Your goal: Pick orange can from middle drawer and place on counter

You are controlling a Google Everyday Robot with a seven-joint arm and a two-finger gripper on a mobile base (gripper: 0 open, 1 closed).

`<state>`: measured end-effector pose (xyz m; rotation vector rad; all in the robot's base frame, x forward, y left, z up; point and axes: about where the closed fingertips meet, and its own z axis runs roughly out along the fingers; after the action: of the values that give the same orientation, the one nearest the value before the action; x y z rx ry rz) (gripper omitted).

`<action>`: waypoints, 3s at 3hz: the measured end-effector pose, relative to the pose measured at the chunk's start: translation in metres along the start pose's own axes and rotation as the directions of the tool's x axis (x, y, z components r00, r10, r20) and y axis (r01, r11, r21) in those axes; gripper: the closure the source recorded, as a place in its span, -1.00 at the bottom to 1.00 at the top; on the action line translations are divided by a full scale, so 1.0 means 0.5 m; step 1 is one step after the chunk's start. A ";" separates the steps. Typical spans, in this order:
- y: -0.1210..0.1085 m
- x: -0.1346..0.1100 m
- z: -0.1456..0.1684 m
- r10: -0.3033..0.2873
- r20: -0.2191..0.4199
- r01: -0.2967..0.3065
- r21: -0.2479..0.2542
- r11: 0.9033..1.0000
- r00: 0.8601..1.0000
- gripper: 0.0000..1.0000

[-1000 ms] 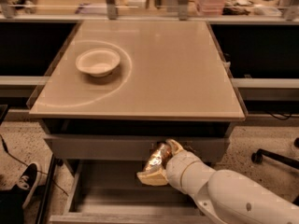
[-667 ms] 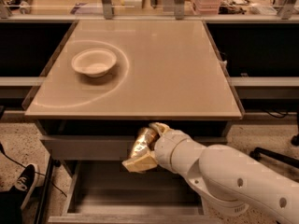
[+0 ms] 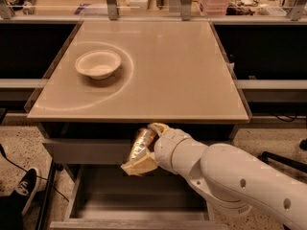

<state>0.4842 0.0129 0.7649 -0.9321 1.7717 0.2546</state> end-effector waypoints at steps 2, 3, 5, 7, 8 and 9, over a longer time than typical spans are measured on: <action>0.030 0.063 0.009 0.092 0.002 -0.092 -0.013 0.996 0.996 1.00; 0.054 0.034 -0.031 0.027 -0.020 -0.027 0.028 0.999 0.999 1.00; 0.073 -0.172 -0.108 -0.256 -0.001 0.253 0.161 0.954 0.967 1.00; 0.037 -0.165 -0.137 -0.246 -0.026 0.245 0.213 0.946 0.969 1.00; 0.017 -0.164 -0.137 -0.269 -0.028 0.268 0.222 0.938 0.963 1.00; -0.036 -0.181 -0.137 -0.332 -0.038 0.331 0.248 0.910 0.942 1.00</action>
Offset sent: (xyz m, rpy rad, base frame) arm -0.0136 -0.0035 -0.0152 0.0253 0.0368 -0.0143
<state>0.4597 0.0036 0.8770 -1.0255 1.5643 -0.1837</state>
